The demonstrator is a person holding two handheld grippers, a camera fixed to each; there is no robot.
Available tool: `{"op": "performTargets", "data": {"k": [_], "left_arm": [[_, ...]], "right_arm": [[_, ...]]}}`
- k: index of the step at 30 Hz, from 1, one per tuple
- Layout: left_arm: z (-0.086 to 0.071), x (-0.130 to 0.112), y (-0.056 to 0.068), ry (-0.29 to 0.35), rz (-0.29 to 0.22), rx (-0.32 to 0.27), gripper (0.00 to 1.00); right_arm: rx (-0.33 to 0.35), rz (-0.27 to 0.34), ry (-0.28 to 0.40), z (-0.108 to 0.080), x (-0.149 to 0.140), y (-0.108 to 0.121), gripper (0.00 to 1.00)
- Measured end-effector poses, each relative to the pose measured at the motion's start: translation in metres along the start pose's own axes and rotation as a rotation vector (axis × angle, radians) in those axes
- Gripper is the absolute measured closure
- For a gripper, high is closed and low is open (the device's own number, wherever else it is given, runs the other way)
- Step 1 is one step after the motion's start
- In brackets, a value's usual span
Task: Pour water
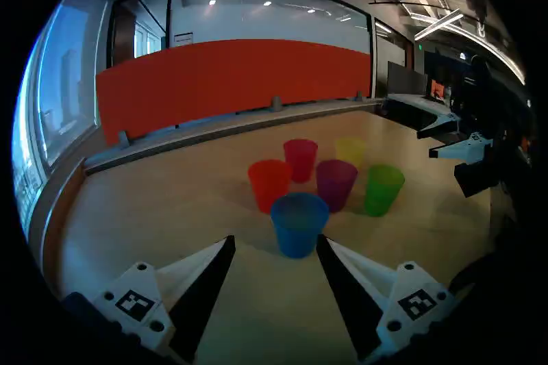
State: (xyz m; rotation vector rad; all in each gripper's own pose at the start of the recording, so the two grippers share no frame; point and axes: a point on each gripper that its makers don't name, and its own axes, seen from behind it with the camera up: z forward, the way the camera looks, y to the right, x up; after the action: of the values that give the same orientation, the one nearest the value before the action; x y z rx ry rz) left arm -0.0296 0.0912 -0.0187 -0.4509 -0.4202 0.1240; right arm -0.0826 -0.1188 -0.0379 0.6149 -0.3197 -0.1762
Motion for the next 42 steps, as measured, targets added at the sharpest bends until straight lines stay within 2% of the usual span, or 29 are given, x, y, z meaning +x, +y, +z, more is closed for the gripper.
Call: {"op": "performTargets", "data": {"k": [11,17,26,36,42], "left_arm": [[-0.016,0.015,-0.011,0.121,-0.042,0.109,0.12],[-0.022,0.027,-0.015,0.197,-0.071,0.161,0.12],[-0.030,0.038,-0.025,0.279,-0.104,0.246,0.12],[-0.038,0.041,-0.043,0.329,-0.135,0.347,0.12],[-0.038,0.041,-0.049,0.337,-0.127,0.385,0.12]], "right_arm": [[-0.160,0.036,0.126,-0.014,0.021,0.023,0.00],[-0.274,0.065,0.186,-0.017,0.032,0.041,0.00],[-0.395,0.093,0.251,-0.020,0.040,0.053,0.00],[-0.529,0.145,0.357,-0.035,0.052,0.070,0.00],[-0.600,0.166,0.393,-0.048,0.054,0.079,0.00]]}}
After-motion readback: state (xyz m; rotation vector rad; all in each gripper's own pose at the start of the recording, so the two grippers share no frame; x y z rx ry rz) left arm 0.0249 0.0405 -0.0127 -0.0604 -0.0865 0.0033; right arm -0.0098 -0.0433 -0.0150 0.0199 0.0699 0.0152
